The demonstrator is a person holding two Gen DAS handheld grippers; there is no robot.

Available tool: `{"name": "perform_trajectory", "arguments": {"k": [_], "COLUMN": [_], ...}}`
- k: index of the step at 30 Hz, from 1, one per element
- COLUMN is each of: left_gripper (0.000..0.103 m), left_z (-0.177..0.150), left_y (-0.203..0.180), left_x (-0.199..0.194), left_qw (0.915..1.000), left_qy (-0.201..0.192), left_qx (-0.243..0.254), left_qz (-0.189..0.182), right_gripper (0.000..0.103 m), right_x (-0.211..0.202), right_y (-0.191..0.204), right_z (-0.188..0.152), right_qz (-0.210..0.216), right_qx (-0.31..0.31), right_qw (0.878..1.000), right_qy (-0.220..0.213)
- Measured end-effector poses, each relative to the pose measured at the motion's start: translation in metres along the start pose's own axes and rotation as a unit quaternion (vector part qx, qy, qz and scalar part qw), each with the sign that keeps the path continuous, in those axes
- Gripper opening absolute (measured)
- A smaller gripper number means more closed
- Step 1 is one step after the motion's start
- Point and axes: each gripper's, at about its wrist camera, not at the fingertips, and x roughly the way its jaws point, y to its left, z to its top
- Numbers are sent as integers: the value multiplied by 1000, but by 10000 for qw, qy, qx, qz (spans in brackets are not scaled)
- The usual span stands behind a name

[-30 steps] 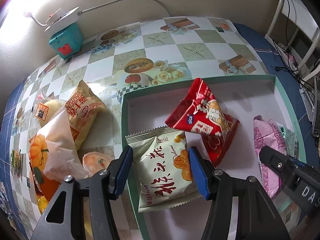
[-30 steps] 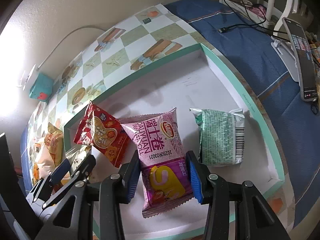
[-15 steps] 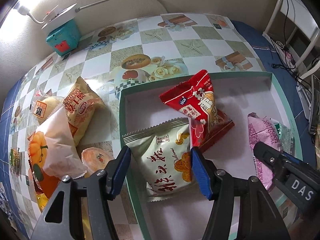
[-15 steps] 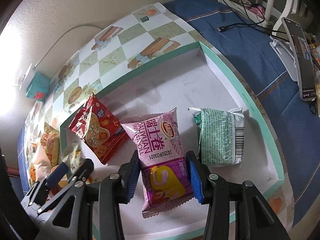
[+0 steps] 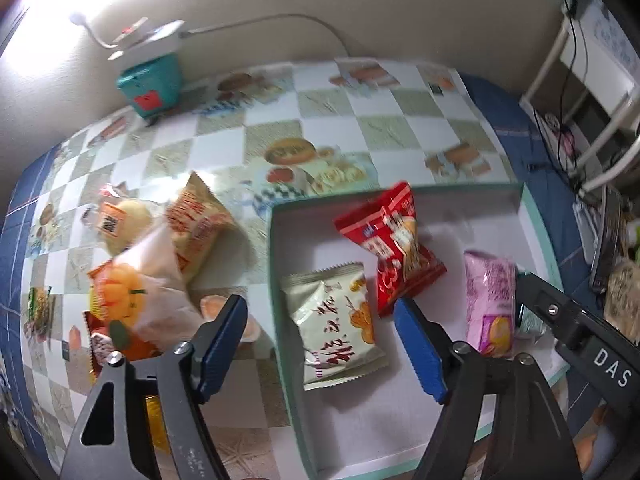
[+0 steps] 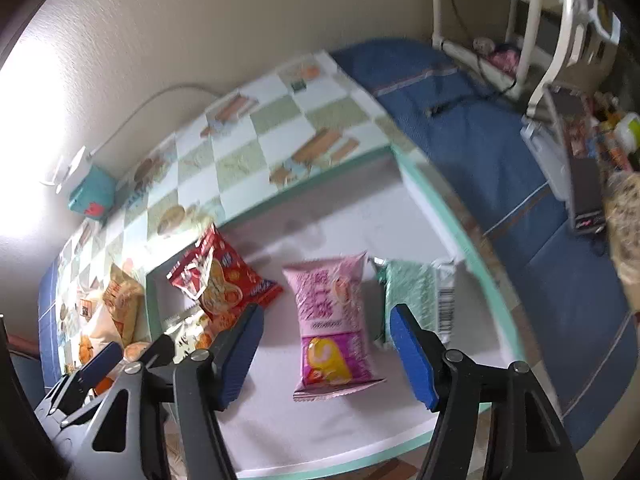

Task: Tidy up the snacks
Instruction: 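Open both tools to drop the cream and pink packets into the tray, then move both open tools back toward the snack pile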

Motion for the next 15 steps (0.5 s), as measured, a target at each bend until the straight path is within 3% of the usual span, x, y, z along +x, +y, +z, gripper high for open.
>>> {"name": "perform_trajectory", "arguments": {"k": [3,8,11,15], "left_gripper": [87,90,97,97], "left_z": [1,0,0,-1], "left_y": [9,30,44,53], "left_x": [-7,-11,-12,-10], "left_qw": [9998,9968,9939,9915], "left_qy": [-119,-301,-366,-354], "left_qx": [-173,-632,-908,-1081], "left_qz": [66,393,516,639], "right_gripper": [83,84,102,103], "right_x": [-4,3,5,4], "right_y": [3,5,7,10], "right_z": [1,1,-1,-1], "right_qz": [-48,-38,-47,-37], "right_qx": [-60,-82,-147,-209], "right_qw": [9999,10000,9999,9998], "right_qy": [-69,24,20,-30]}}
